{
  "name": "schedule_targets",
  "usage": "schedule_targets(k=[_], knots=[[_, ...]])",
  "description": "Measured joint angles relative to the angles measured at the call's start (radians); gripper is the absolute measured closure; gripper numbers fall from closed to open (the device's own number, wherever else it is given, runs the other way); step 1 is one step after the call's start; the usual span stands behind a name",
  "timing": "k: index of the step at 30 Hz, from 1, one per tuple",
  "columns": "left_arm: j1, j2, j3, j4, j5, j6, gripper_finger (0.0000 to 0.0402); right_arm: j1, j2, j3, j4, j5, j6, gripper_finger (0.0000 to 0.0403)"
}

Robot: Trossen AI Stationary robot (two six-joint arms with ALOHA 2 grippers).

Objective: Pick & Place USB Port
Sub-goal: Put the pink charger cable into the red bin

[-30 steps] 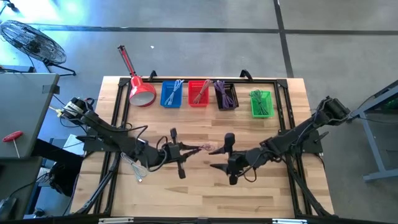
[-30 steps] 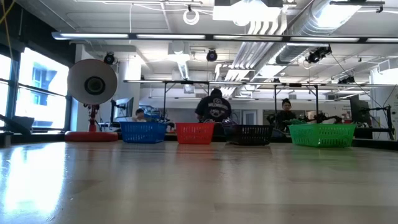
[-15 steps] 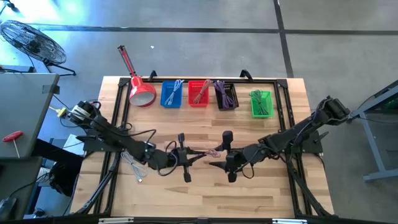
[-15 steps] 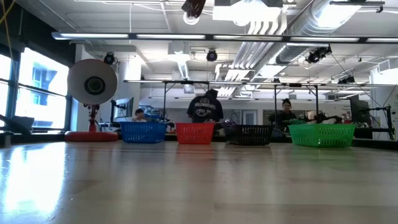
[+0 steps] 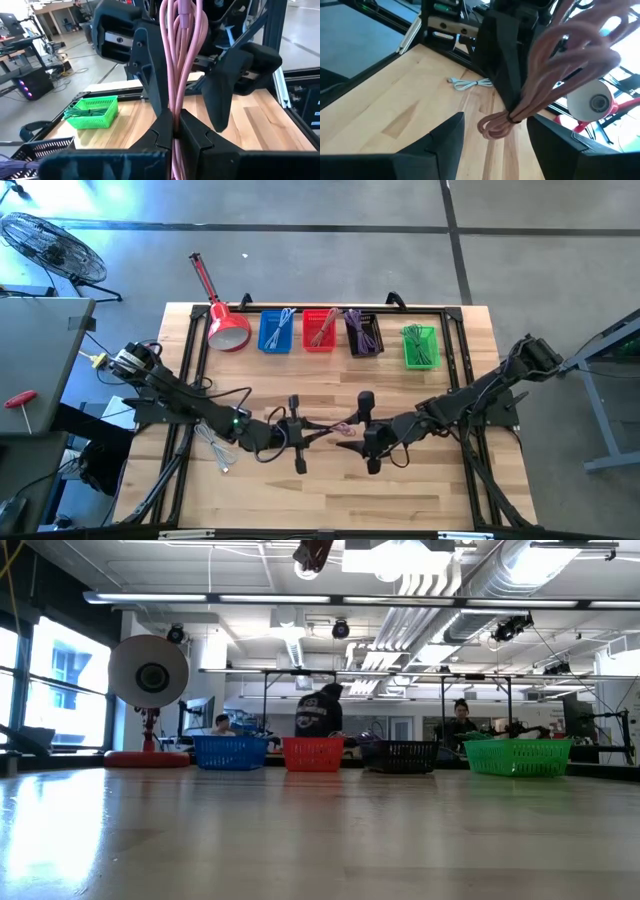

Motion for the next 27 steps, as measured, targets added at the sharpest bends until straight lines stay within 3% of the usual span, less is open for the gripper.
schedule_targets(k=[19, 23, 27], knots=[[0.012, 0.016, 0.000, -0.021, 0.001, -0.007, 0.0398, -0.002, 0.000, 0.000, 0.093, 0.025, -0.088, 0.0201], [0.012, 0.016, 0.000, -0.022, 0.001, -0.006, 0.0398, -0.004, 0.000, 0.000, 0.093, 0.026, -0.090, 0.0243], [0.012, 0.016, 0.000, -0.029, 0.005, -0.003, 0.0398, -0.003, 0.000, 0.000, 0.093, 0.027, -0.106, 0.0327]])
